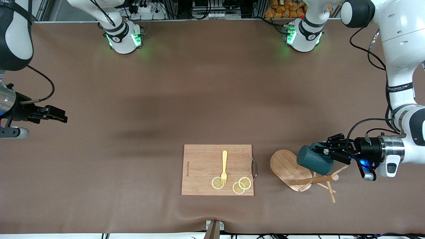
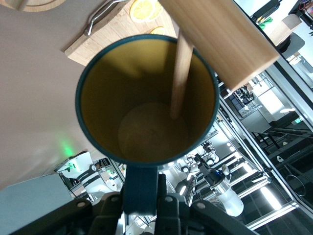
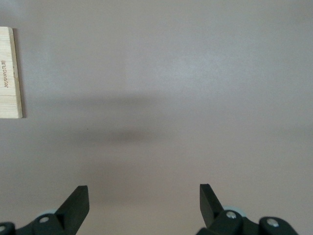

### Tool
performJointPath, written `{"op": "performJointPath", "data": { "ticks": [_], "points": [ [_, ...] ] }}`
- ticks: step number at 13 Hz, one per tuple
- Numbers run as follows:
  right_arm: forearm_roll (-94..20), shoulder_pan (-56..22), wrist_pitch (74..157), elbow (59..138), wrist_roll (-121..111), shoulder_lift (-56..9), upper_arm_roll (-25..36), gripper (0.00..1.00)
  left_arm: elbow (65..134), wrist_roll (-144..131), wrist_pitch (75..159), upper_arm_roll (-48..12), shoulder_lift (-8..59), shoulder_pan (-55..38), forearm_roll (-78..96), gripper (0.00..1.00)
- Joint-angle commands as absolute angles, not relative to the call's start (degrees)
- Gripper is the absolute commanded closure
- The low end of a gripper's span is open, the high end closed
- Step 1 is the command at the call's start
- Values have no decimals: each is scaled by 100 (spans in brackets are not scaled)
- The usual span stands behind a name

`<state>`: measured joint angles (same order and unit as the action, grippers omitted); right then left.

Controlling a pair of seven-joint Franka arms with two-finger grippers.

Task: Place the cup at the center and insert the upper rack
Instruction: 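Hang the mug handle onto a stand peg with the left gripper, then open the left gripper and pull it back from the mug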

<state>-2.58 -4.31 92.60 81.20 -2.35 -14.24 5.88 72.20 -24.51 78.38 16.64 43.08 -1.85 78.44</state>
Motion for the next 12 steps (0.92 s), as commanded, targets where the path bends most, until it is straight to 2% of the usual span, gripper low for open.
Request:
{"op": "performJointPath", "data": {
  "ticks": [1, 2, 3, 5, 9, 10, 11, 12],
  "points": [
    [-325, -466, 9202, 8033, -114, -1468, 624, 0, 7172, -2347, 7726, 1626, 4359, -105, 7989, 100],
    [-325, -457, 9202, 8033, -123, -1468, 633, 0, 7172, -2347, 7726, 1626, 4359, -105, 8050, 95],
    [-325, -448, 9193, 8033, -123, -1459, 633, 0, 7181, -2347, 7726, 1626, 4385, -105, 8120, 74],
    [-325, -404, 9193, 8033, -123, -1468, 633, 0, 7189, -2347, 7726, 1626, 4438, -105, 8244, 55],
    [-325, -457, 9220, 8033, -123, -1459, 633, 0, 7189, -2259, 7726, 1626, 4465, -105, 8262, 35],
    [-325, -466, 9228, 8025, -123, -1459, 633, 0, 7189, -2259, 7726, 1626, 4456, -105, 8253, 24],
    [-325, -475, 9237, 8024, -123, -1459, 633, 0, 7189, -2250, 7734, 1635, 4439, -114, 8236, 4],
    [-316, -483, 9237, 8024, -123, -1459, 633, 0, 7189, -2241, 7734, 1635, 4404, -123, 8201, 0]
  ]
}}
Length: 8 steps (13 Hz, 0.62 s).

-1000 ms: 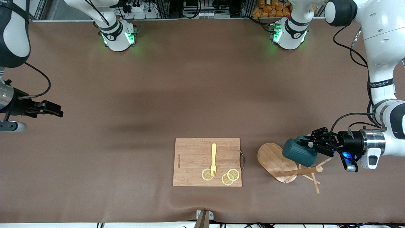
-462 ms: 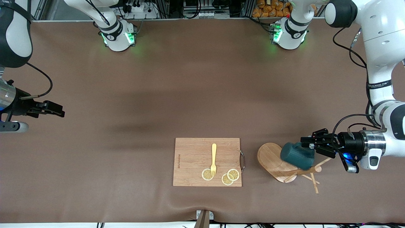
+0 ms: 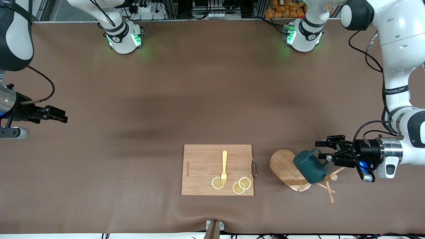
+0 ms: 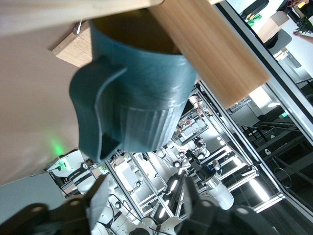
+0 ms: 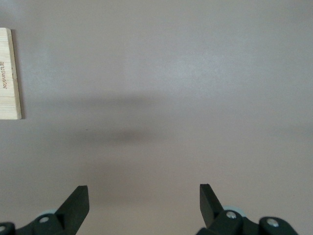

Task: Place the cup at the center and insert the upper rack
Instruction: 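Open the left gripper and pull it back from the mug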

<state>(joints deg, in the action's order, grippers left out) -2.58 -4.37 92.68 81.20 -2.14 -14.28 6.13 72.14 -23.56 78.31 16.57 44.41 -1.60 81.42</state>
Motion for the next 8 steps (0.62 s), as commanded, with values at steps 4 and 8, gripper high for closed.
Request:
{"op": "performJointPath", "data": {
  "ticks": [4, 8],
  "points": [
    [-281, -475, 9237, 8024, -132, -1459, 633, 0, 7163, -2259, 7769, 1705, 4360, -53, 7964, 0],
    [-246, -422, 9237, 7998, -149, -1450, 642, 0, 7146, -2259, 7953, 1793, 3878, -140, 6816, 0]
  ]
}}
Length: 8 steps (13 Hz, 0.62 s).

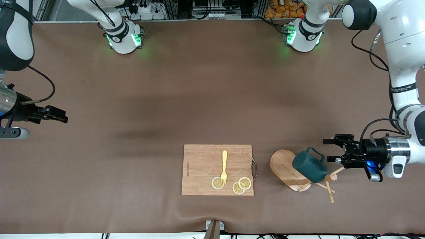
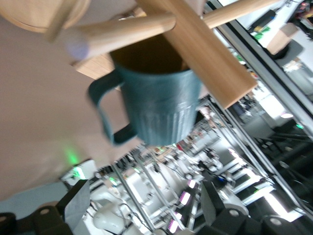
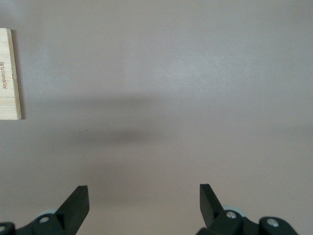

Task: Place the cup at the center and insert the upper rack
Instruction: 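Open the left gripper and pull it back from the mug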

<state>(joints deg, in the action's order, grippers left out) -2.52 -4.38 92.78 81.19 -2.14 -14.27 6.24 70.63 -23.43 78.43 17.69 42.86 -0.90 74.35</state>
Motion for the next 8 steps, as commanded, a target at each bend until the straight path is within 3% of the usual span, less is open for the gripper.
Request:
{"op": "performJointPath", "data": {
  "ticks": [1, 6, 8],
  "points": [
    [-255, -413, 9237, 7989, -167, -1450, 642, 0, 7146, -2259, 8128, 1758, 3658, -193, 6281, 0],
    [-325, -413, 9185, 7972, -141, -1441, 633, 0, 7198, -2241, 8542, 1732, 2717, -966, 3530, 0],
    [-325, -474, 9185, 7972, -132, -1441, 633, 0, 7251, -2102, 8604, 1330, 2375, -976, 2300, 0]
  ]
}}
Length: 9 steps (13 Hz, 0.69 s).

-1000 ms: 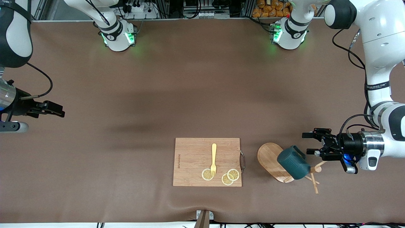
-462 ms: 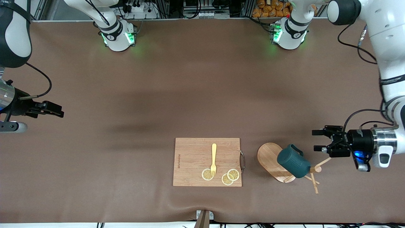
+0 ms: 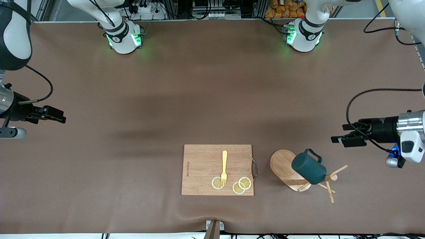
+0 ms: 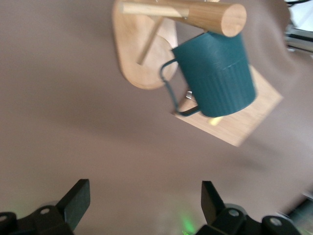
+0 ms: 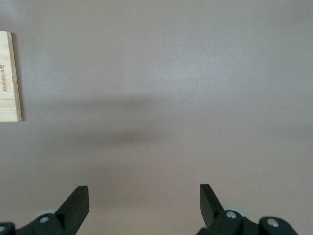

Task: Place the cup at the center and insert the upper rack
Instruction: 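Open the left gripper and pull it back from the mug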

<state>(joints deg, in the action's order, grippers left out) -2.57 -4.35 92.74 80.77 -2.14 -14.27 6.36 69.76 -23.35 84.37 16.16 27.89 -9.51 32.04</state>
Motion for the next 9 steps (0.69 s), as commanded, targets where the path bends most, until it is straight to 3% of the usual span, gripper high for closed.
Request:
{"op": "performJointPath", "data": {
  "ticks": [1, 6, 9],
  "points": [
    [-325, -475, 9185, 7972, -132, -1441, 633, 0, 7260, -1953, 8604, 1066, 2164, -941, 1589, 0],
    [-316, -501, 9193, 7972, -97, -1441, 633, 0, 7505, -1584, 8402, 20, 1346, -239, -94, 0],
    [-316, -527, 9185, 7972, -17, -1441, 624, 0, 8162, -1520, 8577, -500, 679, 44, -123, 0]
  ]
}}
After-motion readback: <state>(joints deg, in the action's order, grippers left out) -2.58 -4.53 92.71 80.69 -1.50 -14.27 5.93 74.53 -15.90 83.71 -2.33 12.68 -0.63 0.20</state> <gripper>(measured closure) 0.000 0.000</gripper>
